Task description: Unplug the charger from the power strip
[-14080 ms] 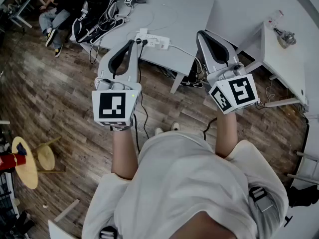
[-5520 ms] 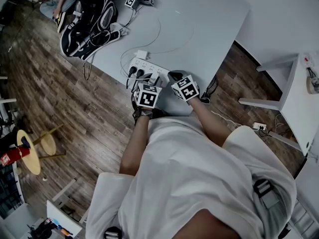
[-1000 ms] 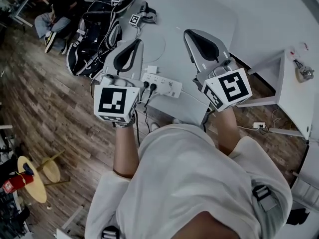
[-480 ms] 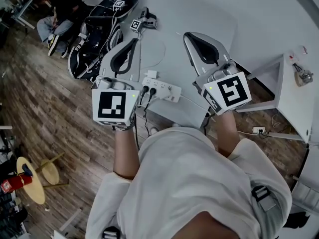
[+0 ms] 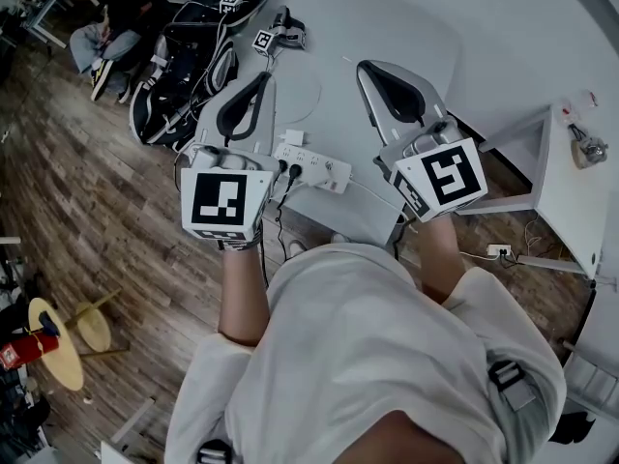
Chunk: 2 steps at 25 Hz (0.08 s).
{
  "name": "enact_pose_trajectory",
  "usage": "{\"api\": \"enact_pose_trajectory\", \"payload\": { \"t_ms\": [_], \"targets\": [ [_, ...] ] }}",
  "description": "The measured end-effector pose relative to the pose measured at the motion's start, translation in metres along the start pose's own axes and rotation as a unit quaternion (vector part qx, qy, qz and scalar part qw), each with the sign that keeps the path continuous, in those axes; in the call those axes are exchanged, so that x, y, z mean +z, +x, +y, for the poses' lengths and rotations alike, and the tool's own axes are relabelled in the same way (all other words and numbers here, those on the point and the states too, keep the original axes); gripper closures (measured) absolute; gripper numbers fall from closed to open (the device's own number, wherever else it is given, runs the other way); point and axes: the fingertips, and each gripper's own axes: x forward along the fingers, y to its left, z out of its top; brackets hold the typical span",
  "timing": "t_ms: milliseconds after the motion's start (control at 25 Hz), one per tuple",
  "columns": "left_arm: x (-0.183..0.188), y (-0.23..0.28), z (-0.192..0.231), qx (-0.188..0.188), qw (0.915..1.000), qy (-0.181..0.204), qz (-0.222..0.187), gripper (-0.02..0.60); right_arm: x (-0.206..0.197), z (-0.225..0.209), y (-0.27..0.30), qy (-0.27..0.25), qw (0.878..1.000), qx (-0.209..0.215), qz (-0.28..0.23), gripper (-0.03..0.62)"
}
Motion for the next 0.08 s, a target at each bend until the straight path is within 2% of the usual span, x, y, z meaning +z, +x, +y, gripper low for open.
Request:
{"api": "enact_pose_trajectory", "payload": {
  "t_ms": [80],
  "targets": [
    [-0.0021, 0.0001, -0.0008, -0.001, 1.0, -0.002, 0.002, 0.577, -0.0022, 0.0008, 0.0001, 0.001, 1.0, 0.001, 0.002, 0.592]
  ]
}}
